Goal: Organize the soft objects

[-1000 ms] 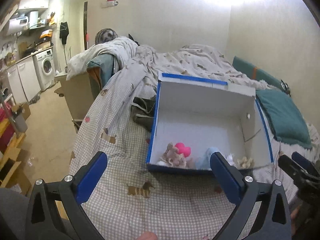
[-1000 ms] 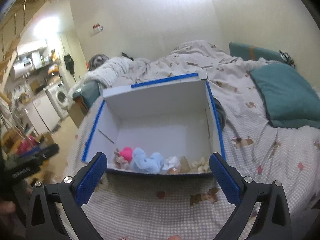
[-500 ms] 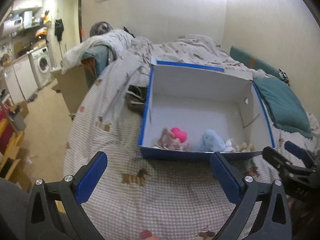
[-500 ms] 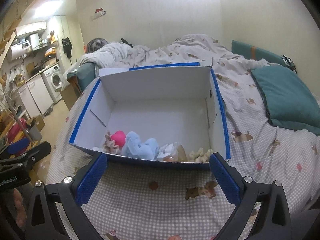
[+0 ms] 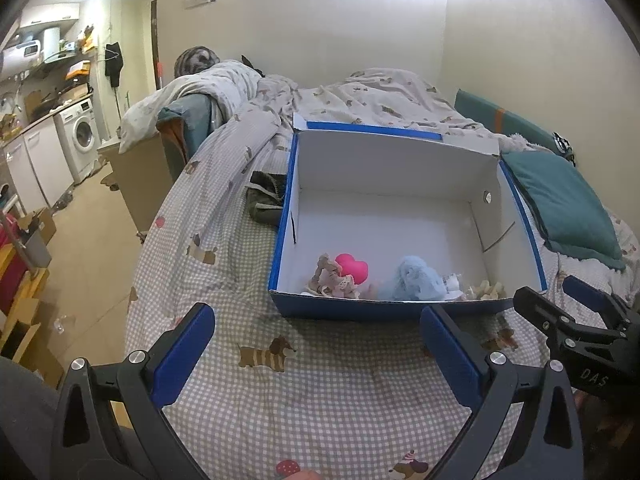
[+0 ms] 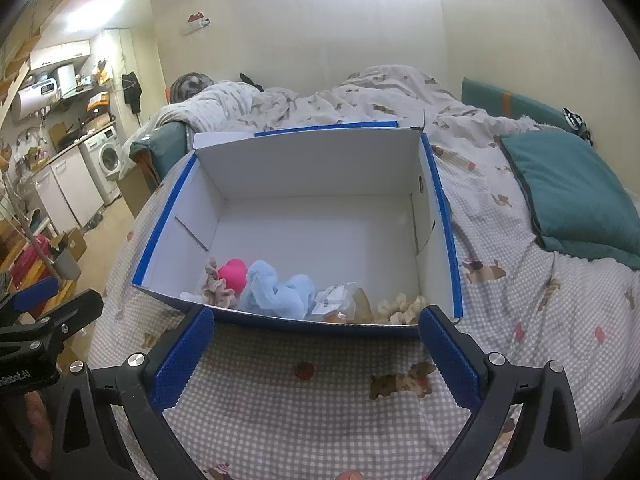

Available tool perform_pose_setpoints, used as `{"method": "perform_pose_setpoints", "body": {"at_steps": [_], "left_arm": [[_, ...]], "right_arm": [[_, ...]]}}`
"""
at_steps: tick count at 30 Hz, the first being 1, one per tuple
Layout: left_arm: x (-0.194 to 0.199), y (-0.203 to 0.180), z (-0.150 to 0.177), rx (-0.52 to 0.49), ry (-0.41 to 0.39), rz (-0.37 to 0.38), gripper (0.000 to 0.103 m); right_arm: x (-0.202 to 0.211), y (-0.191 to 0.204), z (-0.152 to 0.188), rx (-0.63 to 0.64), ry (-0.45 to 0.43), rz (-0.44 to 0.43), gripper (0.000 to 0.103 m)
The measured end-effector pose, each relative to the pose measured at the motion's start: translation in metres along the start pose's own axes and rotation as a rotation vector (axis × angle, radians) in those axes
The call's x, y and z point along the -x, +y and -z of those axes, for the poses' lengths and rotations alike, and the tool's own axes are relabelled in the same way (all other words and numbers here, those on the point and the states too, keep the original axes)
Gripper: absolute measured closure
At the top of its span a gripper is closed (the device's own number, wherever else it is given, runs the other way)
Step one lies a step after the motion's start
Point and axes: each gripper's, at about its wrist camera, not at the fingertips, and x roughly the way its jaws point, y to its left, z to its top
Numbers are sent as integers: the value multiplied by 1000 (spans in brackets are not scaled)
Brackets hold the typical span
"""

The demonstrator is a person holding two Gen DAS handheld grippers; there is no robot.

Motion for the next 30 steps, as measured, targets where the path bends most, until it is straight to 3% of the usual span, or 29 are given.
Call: {"method": "perform_pose_setpoints", "body": {"at_steps": [30], "left_arm": [[-3,4,0,10,1,-12,1]], "right_arm": [[-3,-5,1,-30,14,-19,0]]}}
